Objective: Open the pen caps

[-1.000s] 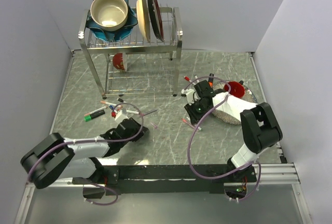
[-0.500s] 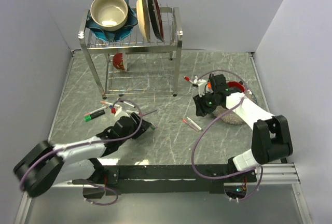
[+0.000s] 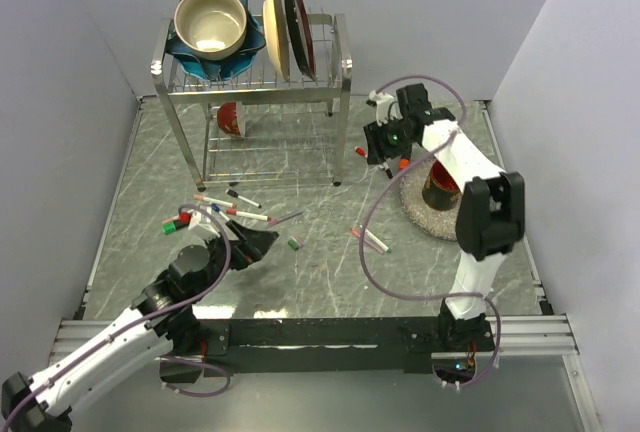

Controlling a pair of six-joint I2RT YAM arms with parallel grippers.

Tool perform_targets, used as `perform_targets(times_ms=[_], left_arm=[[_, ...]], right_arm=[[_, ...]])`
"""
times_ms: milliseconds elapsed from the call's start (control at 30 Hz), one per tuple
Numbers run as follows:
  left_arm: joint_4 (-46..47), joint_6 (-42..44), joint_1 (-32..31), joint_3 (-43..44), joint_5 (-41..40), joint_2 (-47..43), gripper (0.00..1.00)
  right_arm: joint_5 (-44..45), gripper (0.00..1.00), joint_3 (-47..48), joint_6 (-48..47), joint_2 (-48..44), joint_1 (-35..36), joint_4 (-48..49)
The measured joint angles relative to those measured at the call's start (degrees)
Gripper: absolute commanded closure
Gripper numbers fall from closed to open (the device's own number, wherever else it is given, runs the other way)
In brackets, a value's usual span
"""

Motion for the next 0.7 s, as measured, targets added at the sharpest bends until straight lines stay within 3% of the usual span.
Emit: perform_targets(times_ms=[267,333,700], left_arm=[[-8.96,0.2,0.11,-1.14,0.09,-7.45,0.01],[-9.46,0.33,0.11,-1.14,0.11,-7.54,0.0],[-9.2,1.6,0.11,-1.14,0.15,-3.43,0.01]], right_arm=[[6.12,0.5,15.61,1.53,14.91,-0.02,-4.81],[7.87,0.56,16.94,1.86,17.18,-0.02,-5.77],[15.1,0.58,25.94,2.91,26.8,-0.57,-9.51]])
